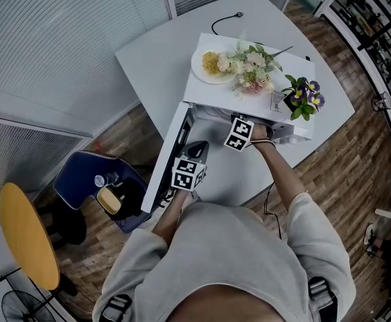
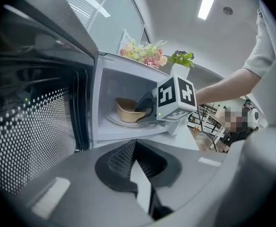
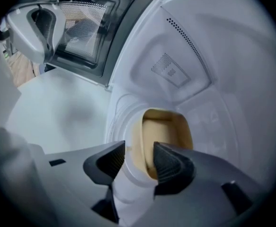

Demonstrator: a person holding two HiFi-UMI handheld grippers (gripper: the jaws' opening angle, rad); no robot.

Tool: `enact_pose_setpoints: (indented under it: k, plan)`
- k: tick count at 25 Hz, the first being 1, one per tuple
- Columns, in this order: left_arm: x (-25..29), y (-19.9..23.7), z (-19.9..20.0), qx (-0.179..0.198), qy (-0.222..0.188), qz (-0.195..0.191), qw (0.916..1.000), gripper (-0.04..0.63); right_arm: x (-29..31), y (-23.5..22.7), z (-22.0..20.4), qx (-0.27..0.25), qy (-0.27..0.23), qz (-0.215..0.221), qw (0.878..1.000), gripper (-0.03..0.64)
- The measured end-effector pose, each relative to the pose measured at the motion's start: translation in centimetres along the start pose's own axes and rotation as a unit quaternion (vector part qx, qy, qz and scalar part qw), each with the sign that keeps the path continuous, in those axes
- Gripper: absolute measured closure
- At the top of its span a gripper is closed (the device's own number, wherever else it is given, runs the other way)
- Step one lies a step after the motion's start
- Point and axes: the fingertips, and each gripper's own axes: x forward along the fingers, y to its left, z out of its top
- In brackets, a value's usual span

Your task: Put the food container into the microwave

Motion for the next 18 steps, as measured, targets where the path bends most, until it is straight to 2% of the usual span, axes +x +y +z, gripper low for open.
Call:
enact_pose_setpoints:
  k: [18]
  plan:
    - [-1.4, -1.8, -0.2, 0.023, -0.006, -0.009, 0.9997, 0.584, -3.6, 1.4, 0.4, 0.009, -0.012, -0.035, 0.999, 0.463]
